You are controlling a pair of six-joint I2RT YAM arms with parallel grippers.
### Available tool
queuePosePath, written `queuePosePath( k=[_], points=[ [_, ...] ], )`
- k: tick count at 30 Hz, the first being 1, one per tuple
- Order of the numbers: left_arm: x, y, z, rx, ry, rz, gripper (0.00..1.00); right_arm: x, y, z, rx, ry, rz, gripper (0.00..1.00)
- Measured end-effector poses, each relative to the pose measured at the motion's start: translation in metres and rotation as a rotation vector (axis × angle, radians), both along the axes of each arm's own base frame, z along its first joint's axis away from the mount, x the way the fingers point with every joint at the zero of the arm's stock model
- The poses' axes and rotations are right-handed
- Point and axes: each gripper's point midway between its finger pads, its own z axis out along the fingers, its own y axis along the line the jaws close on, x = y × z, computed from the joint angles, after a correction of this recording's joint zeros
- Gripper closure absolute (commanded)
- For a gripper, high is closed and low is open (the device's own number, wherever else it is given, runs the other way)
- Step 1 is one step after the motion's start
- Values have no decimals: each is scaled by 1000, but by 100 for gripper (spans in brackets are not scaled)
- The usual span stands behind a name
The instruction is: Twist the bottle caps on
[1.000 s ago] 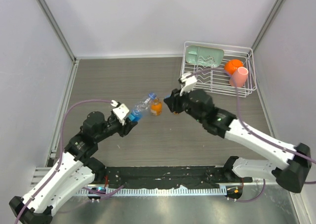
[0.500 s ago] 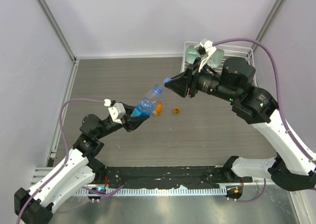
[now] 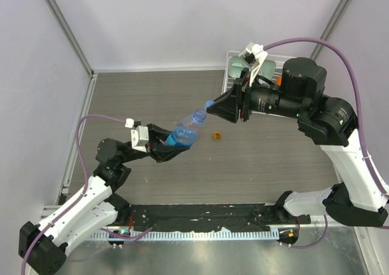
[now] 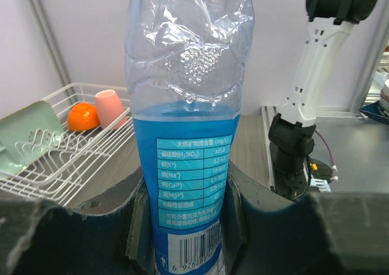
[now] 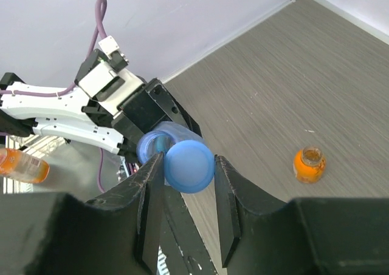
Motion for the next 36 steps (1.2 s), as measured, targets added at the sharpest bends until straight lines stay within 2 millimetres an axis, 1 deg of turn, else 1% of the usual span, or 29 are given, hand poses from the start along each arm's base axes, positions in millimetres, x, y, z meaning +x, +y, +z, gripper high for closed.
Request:
queuePosePath(
  k=[6,13,18,26,36],
  points=[
    [-13,0,11,-4,-26,-56,100,-5,2,-6,-24,24,35,64],
    [-17,0,11,3,-34,-78,100,-12,7,-4,-16,34,86,62],
    [-18,0,11,2,-34,-77,100,-18,8,1,-1,34,116,61],
    [-15,0,10,-1,-23,-64,100,-24,10,3,10,41,153,61],
    [-10,0,8,-2,-2,-46,100,-24,15,5,21,37,174,60]
  ],
)
